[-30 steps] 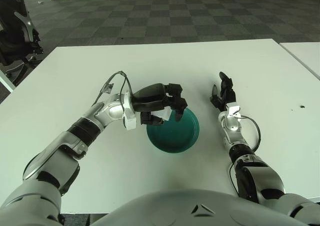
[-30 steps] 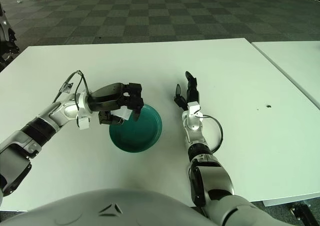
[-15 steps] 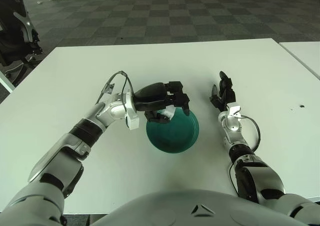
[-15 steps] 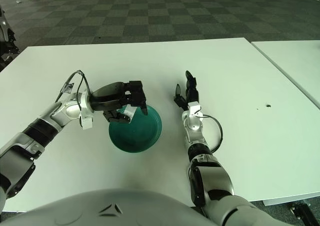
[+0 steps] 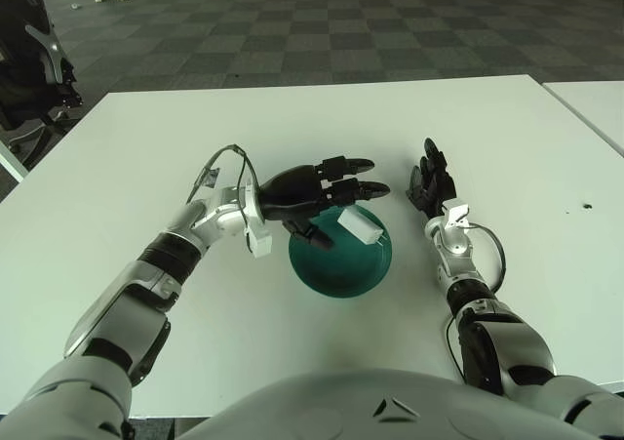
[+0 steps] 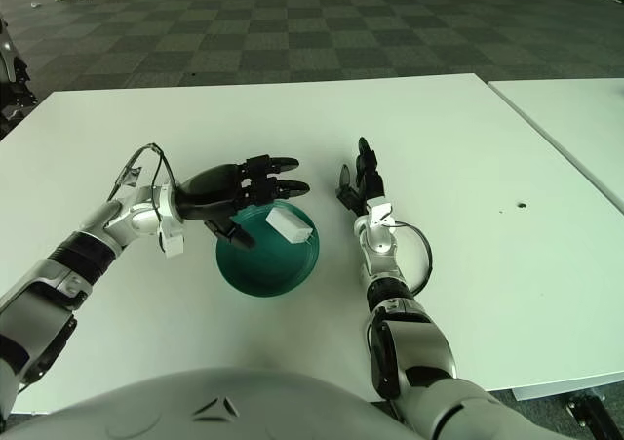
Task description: Put the charger into the plate.
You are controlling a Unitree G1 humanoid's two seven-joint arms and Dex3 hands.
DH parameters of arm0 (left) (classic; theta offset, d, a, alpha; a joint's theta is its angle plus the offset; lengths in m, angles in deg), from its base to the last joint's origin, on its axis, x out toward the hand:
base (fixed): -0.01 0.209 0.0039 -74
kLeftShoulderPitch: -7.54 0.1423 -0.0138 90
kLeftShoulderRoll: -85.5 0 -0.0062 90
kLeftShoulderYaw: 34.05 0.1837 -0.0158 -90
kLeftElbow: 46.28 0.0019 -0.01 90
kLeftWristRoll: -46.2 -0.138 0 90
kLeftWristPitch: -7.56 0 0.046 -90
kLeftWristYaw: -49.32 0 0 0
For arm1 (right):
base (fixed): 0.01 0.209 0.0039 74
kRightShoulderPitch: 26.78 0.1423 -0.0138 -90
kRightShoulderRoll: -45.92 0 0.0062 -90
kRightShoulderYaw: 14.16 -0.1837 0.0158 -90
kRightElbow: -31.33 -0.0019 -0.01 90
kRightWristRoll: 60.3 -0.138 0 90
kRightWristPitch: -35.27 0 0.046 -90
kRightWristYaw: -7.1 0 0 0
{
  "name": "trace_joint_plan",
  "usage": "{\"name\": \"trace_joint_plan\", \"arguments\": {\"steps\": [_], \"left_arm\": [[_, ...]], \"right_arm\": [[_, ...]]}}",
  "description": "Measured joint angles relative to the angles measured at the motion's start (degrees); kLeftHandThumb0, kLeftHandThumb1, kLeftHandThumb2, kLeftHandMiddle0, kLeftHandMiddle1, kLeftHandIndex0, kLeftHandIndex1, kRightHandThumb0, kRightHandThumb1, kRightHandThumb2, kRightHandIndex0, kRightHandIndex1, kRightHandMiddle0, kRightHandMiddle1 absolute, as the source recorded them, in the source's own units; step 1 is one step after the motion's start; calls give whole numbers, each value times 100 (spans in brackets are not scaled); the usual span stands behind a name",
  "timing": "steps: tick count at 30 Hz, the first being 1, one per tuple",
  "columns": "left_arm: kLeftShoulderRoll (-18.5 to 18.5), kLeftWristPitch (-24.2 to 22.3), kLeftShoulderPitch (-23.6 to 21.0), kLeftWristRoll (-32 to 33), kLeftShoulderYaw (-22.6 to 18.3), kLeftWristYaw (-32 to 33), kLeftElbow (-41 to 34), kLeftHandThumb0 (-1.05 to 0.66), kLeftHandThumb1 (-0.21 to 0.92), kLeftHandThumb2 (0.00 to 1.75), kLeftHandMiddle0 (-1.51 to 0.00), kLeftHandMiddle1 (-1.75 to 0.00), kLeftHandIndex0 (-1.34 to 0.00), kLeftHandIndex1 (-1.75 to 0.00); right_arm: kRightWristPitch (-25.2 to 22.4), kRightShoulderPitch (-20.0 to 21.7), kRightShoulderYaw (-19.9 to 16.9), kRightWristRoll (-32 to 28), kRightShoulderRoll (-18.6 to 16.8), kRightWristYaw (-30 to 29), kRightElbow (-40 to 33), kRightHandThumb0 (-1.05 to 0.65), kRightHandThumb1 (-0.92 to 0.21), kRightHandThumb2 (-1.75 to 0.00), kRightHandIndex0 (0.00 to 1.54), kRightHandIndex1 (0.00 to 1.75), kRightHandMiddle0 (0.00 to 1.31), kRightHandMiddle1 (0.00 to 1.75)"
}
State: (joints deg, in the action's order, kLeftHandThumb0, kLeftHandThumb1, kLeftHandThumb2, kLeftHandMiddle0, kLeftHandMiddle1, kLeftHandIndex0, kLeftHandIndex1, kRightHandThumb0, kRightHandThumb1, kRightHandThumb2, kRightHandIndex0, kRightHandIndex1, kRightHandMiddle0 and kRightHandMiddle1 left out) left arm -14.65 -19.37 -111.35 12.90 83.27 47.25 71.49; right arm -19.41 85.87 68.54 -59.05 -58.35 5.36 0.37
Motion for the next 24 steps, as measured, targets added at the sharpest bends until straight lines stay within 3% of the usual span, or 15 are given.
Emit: {"name": "trace_joint_plan", "arguments": {"steps": [15,18,24], "left_arm": [[115,375,-13,115,-16,-123,416,-105,92,72,0,0,0,0],[119,416,-31,193,-15,-205,498,-105,92,75,0,0,0,0],[79,323,-104,1276,-25,-776,683,-105,92,75,0,0,0,0]], "right_arm": [[-35,5,99,160,34,37,1,-92,-92,-93,0,0,4,4],[-45,7,131,210,41,-29,1,-91,-92,-92,0,0,1,16],[-34,36,153,245,39,-305,-15,-85,-92,-86,0,0,0,29]]}}
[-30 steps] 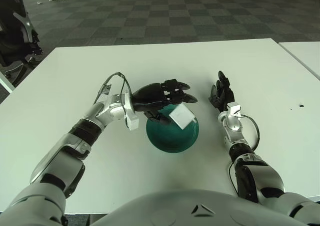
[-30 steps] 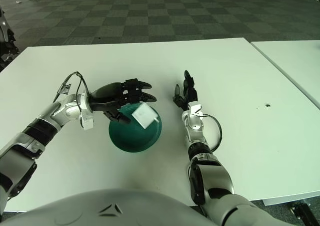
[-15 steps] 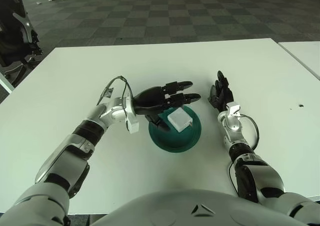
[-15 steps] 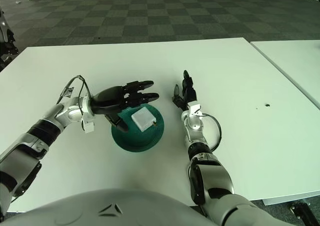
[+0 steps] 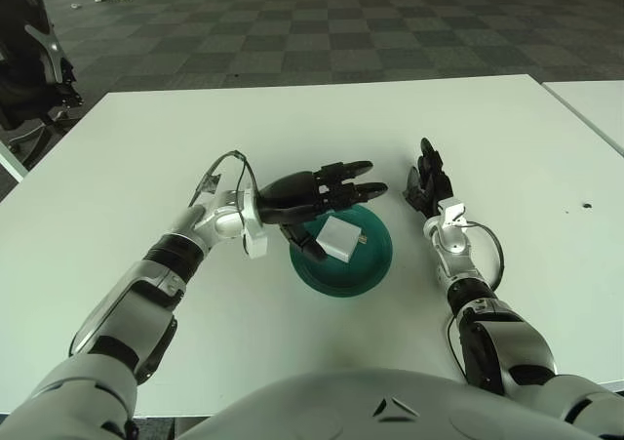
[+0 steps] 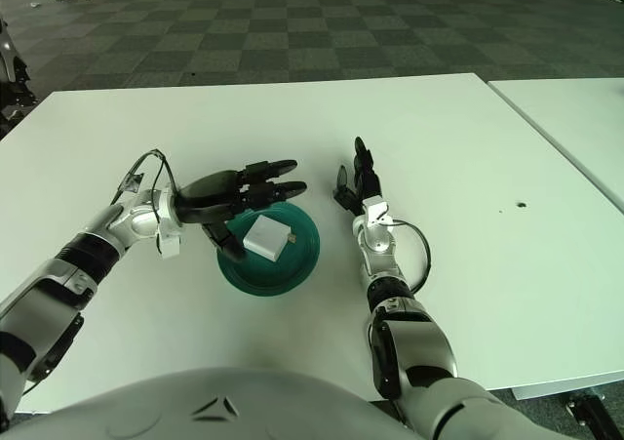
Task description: Put the charger into the plate.
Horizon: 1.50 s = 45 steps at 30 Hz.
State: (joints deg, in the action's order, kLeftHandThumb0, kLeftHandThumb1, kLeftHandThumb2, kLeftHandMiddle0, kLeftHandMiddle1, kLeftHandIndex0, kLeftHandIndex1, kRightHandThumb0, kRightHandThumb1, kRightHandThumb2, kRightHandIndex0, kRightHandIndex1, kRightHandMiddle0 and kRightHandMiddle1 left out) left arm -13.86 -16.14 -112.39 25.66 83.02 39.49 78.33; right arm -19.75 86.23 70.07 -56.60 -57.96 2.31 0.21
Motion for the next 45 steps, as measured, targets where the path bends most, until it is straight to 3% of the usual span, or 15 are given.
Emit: {"name": "trace_joint_plan", "arguments": {"steps": [6,12,16,20,25,31,38,45], "left_arm": [[186,-751,96,1259,-180,-406,-299,-105,92,81,-8,-4,-1,0],[885,-1152,594,2538,-556,-372,-659,-103,92,88,-10,-4,-5,-4],[1398,-1431,1007,3318,-806,-355,-810,-101,92,93,-10,-1,-1,-18],[1861,-1960,1376,4126,-1203,-171,-1016,-98,92,95,-10,0,0,-25],[2265,-2724,1640,5029,-1987,212,-1102,-90,92,95,-10,0,0,-27],[2210,-3141,2027,4790,-2641,867,-697,-82,92,92,-2,0,0,-13],[1979,-3922,2615,3842,-2710,1439,-662,-80,92,92,0,0,0,-1],[1911,-3674,2851,2810,-2691,1752,-352,-79,92,93,0,0,0,0]], "right_arm": [[6,45,-28,-6,-18,-147,-5,-82,-92,-80,0,0,0,25],[48,82,-58,-7,-77,-223,-7,-81,-92,-77,0,0,0,20],[73,83,-86,-11,-92,-270,-5,-80,-92,-76,0,0,0,17],[73,79,-136,-25,-114,-298,19,-80,-92,-75,0,0,0,16],[55,97,-172,-37,-133,-346,125,-81,-92,-77,0,0,0,13],[53,100,-148,-2,-128,-421,156,-82,-92,-81,0,0,0,9],[54,129,-138,9,-90,-398,232,-87,-92,-83,0,0,0,3],[71,183,-77,17,-95,-311,362,-89,-92,-81,0,0,1,3]]}}
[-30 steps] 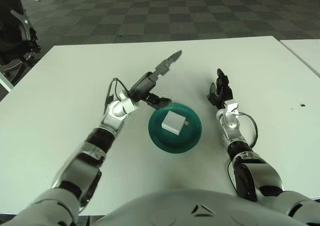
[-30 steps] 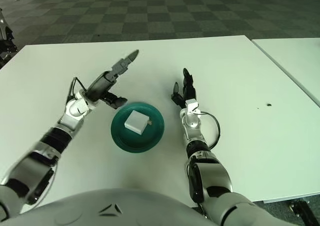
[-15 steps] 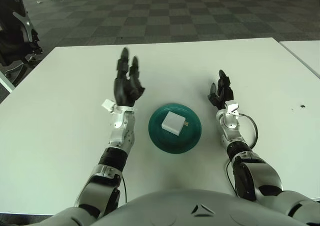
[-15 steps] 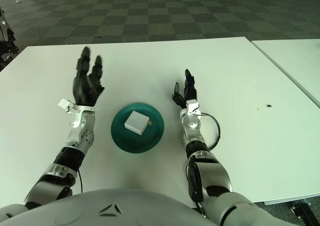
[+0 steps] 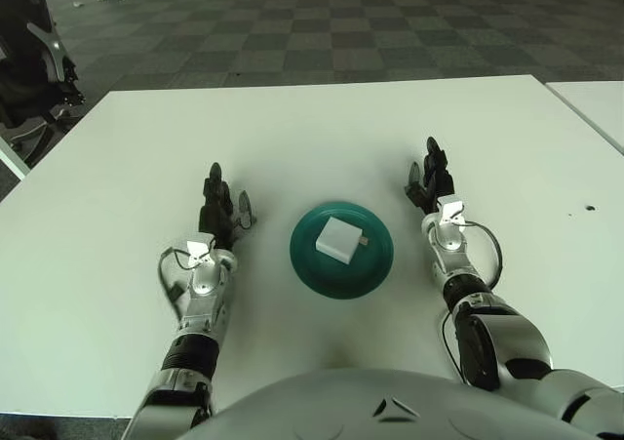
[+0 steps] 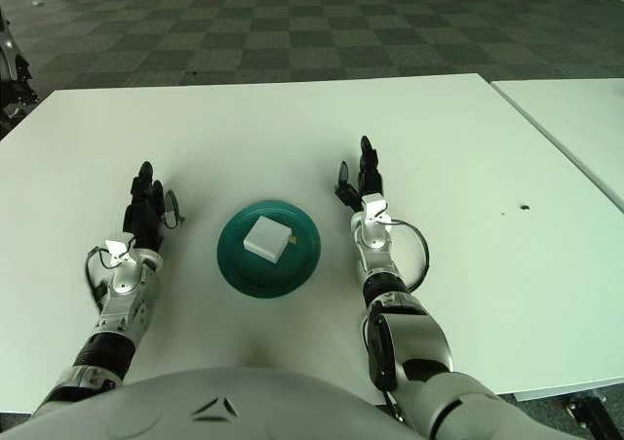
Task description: Put the charger into the plate.
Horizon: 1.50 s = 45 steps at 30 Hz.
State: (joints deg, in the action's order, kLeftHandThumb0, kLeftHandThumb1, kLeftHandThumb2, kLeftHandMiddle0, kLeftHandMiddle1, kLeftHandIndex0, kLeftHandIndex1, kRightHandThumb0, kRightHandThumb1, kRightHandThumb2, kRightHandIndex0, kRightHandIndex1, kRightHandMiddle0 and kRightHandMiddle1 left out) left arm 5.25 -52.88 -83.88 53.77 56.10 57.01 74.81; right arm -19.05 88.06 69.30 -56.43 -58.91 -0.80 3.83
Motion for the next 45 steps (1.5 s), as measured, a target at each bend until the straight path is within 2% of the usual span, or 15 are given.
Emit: {"name": "trace_joint_plan", "arguments": {"steps": [7,16,18,21,26,28,36,45], "left_arm": [[31,80,-41,-718,-11,626,99,-80,92,94,0,0,0,0],[63,28,-48,-1295,87,1159,23,-86,92,98,-3,-2,-7,-4],[55,47,-52,-1389,126,1213,23,-87,92,98,-5,-1,-3,-15],[39,128,-60,-1536,201,1260,26,-89,92,99,-7,-1,-1,-24],[42,417,-59,-1658,324,1232,25,-92,92,99,-10,-1,0,-25],[64,587,-59,-1665,363,1180,27,-92,92,98,-11,-2,0,-27],[133,1280,-107,-1518,340,964,113,-90,92,92,-17,-3,0,-46],[205,1766,-242,-1107,137,694,351,-88,92,88,-21,-4,0,-53]], "right_arm": [[226,-26,135,20,-8,129,12,-91,-92,-79,0,0,4,6],[589,-92,279,57,15,52,-114,-94,-92,-79,0,0,0,44],[641,-103,332,104,19,-8,-145,-94,-92,-79,0,0,0,51],[782,-118,420,174,31,-88,-188,-95,-92,-79,0,0,0,62],[1021,-141,578,271,63,-240,-248,-92,-92,-76,0,0,0,77],[1109,-147,636,323,79,-296,-266,-90,-92,-75,0,0,0,75],[1367,-185,889,573,181,-568,-330,-89,-92,-80,0,0,0,42],[1461,-200,1071,683,207,-577,-377,-88,-92,-80,0,0,0,29]]}}
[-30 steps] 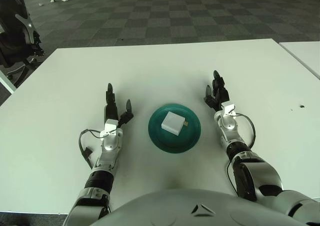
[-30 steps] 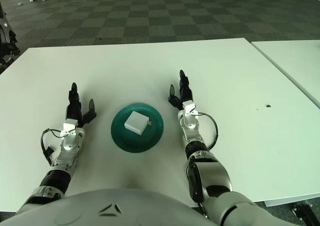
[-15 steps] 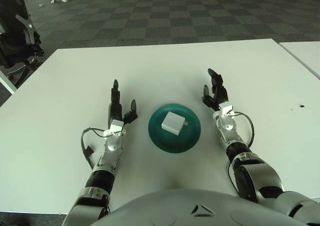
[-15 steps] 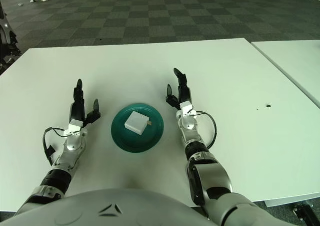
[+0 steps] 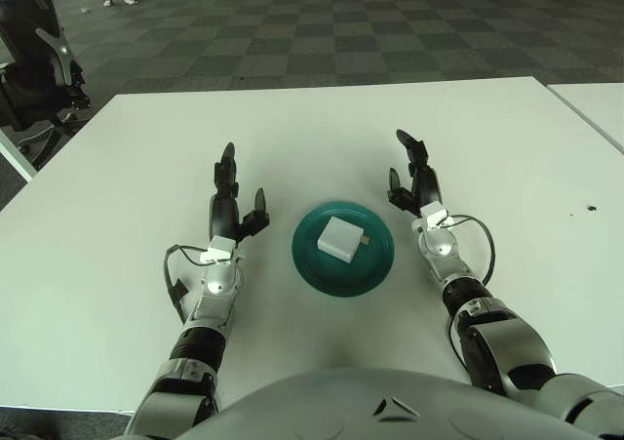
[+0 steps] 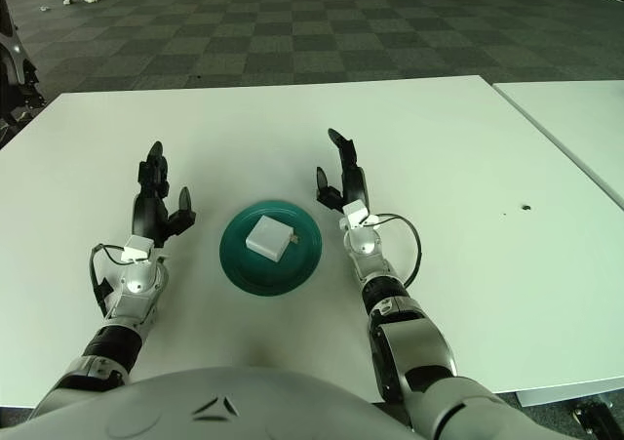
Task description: Put the charger into the plate.
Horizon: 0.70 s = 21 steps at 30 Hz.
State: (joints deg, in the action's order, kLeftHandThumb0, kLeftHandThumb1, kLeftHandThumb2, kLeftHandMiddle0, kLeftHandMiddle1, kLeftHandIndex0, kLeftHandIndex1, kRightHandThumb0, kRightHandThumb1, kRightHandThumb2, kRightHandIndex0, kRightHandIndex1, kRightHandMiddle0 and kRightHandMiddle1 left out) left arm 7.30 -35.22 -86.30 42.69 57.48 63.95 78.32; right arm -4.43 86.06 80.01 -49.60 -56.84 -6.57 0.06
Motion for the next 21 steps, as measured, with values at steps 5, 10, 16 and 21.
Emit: {"name": "trace_joint_plan", "arguments": {"steps": [5,10,16,21], "left_arm": [[45,114,2,143,-78,-87,-5,-87,92,86,-24,-4,0,-58],[89,198,18,221,-114,-161,-46,-84,92,86,-27,-5,0,-67],[117,316,94,260,-121,-279,-176,-84,92,89,-28,-4,0,-74],[155,307,155,363,-121,-492,-273,-85,92,91,-27,-3,0,-75]], "right_arm": [[0,-5,4,-4,17,110,0,-87,-92,-79,0,0,0,27],[-1,-54,9,-3,45,113,-110,-86,-92,-80,0,0,0,24],[-13,-280,66,0,26,114,-603,-84,-92,-79,0,0,0,21],[-124,-478,49,-151,-14,344,-955,-82,-92,-76,0,0,0,21]]}}
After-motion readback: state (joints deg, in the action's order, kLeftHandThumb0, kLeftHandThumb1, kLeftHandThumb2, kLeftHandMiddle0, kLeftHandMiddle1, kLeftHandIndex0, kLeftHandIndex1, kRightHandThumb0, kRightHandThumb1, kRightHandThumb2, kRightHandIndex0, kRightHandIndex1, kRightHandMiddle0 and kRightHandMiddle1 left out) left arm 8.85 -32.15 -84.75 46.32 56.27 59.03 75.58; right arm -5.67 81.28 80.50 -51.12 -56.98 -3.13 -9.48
